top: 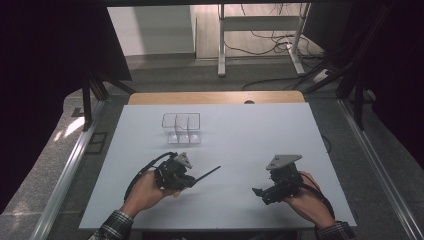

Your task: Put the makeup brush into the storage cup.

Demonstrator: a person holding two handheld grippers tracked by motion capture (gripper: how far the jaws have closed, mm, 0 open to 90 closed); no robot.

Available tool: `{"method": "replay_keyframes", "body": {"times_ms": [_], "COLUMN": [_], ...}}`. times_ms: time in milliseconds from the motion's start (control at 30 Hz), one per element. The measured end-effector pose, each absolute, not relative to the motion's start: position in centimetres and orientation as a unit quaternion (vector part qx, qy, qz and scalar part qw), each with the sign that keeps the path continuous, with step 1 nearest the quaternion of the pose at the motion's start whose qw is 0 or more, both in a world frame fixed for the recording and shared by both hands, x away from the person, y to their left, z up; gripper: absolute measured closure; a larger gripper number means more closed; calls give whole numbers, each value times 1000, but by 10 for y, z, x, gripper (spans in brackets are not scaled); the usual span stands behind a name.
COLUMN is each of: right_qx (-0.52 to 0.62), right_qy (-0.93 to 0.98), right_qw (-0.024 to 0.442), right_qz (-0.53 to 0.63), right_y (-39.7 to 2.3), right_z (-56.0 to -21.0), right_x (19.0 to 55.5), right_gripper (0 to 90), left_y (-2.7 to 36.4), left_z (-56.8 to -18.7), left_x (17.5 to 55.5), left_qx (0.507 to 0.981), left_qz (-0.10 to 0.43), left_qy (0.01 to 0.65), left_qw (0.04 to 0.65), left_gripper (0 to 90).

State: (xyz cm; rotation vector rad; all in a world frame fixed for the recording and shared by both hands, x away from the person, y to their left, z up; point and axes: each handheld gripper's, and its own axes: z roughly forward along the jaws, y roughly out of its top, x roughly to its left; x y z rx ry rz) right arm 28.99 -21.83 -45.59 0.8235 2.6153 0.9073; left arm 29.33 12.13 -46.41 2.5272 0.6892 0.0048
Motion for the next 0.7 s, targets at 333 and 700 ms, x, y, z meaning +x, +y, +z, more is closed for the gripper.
{"method": "replay_keyframes", "body": {"times_ms": [333,700], "right_qx": [273,248], "right_qy": [908,914], "right_qw": [110,113], "right_qz": [300,300], "right_y": [-202,-186], "right_z": [-460,-467], "right_x": [294,298], "right_gripper": [0,0], "left_y": [106,88], "left_z": [-464,-466], "left_x": [296,299], "left_qx": [938,944], "left_qz": [-2,-9], "left_qy": [236,217], "left_qw": [256,251], "left_gripper": [831,831]}}
